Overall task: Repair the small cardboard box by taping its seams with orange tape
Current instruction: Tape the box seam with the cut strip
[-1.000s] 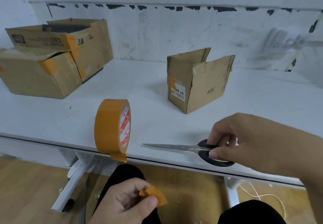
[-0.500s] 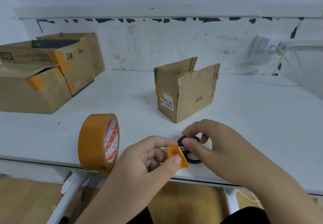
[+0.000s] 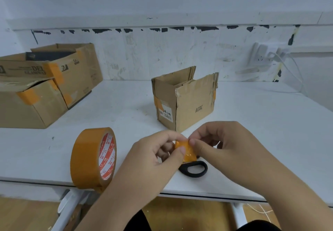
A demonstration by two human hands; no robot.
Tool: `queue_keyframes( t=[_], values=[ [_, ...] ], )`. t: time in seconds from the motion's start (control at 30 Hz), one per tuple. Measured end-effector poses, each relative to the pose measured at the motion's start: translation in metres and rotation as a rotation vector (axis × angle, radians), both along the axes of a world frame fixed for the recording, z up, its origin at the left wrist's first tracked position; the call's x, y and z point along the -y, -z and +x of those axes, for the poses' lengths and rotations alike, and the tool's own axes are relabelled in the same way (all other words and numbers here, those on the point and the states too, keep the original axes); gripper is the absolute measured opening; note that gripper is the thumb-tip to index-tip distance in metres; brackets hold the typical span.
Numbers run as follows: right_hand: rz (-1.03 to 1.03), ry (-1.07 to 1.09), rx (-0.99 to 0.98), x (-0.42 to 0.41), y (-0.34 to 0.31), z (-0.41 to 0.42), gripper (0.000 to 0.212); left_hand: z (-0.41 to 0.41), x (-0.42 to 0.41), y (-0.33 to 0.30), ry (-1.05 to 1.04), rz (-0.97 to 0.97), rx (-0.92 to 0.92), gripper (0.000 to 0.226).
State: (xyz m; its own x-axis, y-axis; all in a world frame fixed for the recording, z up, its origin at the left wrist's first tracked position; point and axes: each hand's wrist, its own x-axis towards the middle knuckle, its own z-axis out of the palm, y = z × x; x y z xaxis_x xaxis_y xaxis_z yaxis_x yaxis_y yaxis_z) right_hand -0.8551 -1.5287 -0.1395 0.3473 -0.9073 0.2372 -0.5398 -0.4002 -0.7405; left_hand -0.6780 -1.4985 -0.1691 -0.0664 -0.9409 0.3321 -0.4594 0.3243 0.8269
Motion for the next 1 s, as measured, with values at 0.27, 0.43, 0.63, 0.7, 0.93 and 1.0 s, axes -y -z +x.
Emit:
queue_keyframes(
  t=[0.27,0.43,0.63,0.7,0.93,1.0],
  values=[
    [-0.004,-0.065,0.031,0.037,0.0,0.003,0.013,0.004,0.026,-0.013,-0.162,-0.094,0.204,0.018],
    [-0.089,-0.027,0.03,0.066,0.003,0.011,0.013,0.007,0.051,-0.009,-0.252,-0.126,0.211,0.01],
    [-0.202,0.069,0.254,0.071,0.029,0.021,0.007,0.009,0.074,0.001,-0.268,-0.15,0.182,0.008],
    [-0.236,0.08,0.285,0.072,0.033,0.023,0.007,0.006,0.075,0.004,-0.231,-0.133,0.069,0.01],
    [-0.212,0.023,0.43,0.07,0.036,0.023,0.009,-0.002,0.072,0.008,-0.201,-0.219,-0.125,0.007],
    [-0.196,0.013,0.446,0.07,0.036,0.022,0.009,-0.002,0.072,0.01,-0.187,-0.231,-0.147,0.01]
  ],
)
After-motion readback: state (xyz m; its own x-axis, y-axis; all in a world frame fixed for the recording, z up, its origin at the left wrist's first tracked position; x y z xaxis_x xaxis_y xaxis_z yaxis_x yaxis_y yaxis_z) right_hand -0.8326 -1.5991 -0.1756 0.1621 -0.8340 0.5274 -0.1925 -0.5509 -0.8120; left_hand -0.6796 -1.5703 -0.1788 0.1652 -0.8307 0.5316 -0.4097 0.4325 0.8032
